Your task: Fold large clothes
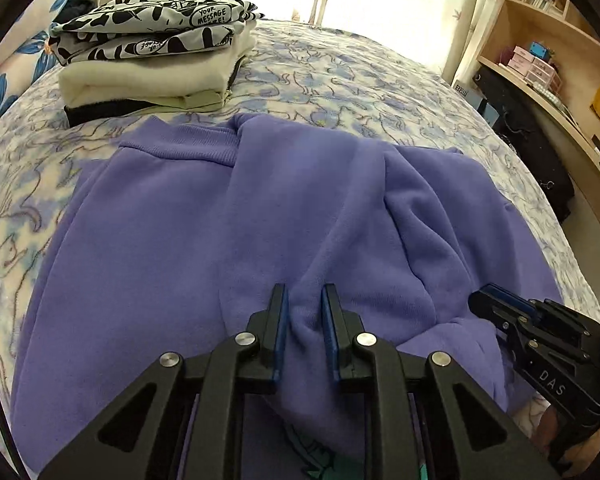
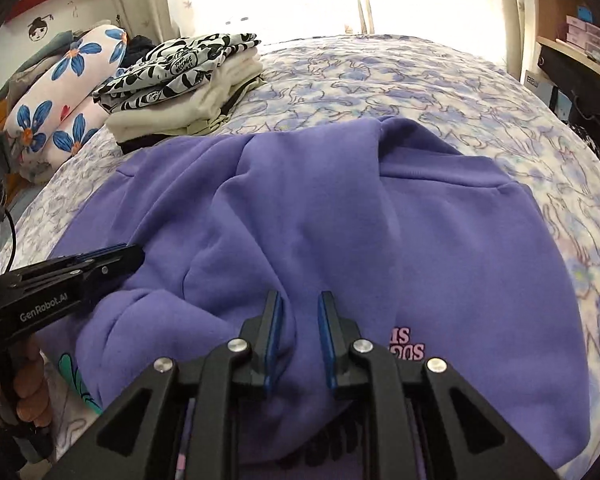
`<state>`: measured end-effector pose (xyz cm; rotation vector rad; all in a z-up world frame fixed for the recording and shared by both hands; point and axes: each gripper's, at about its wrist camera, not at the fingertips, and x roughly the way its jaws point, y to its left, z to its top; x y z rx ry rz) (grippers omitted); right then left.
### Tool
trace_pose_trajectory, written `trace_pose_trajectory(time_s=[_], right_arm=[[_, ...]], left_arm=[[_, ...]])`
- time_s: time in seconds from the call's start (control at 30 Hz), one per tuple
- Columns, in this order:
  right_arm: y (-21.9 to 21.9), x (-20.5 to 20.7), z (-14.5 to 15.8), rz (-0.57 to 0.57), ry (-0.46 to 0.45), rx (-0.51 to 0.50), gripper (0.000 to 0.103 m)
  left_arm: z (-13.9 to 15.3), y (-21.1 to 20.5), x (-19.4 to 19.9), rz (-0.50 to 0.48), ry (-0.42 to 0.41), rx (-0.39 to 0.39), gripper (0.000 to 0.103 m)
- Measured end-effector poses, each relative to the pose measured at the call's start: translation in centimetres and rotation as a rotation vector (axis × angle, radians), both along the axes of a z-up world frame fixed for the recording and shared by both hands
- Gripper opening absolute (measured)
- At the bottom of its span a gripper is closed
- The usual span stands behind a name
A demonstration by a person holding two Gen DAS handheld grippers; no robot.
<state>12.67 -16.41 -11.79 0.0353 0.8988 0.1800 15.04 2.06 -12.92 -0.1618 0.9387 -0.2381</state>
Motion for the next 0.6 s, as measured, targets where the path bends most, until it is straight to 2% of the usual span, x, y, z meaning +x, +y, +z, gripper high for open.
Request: trace_pose_trajectory(time_s=[0.13,0.33,0.43,0.5,0.6], right_arm=[[-0.1,0.1,1.4,0.001,0.025,0.041,0.017],[-0.7,2.1,4.5,0.002,-0.044,0.093,0.020],[-0.7,4.5,5.0,-0.027,-0.075,0.083,0.020],[-1.0,6.2,4.6,-0.051,-0.075,0.095,0.020],[-1.5,7.7,3.0,-0.112,-0.058,0.023,0.018]], left_arm=[[1.4,0.4,-0.3,-0.006,0.004,-0.030,0.016],[4.6,-0.9,0.9,-0.027,-0.083,-0.048,0.022],[4.2,-1.8,3.3,-0.019,-0.068,-0.045,0.022],[3.0,-2.2,5.3,0.002,-0.030,-0.038,0.022],[0.7,-1.7,7.1,0.036,0.048,-0.040,0.022]])
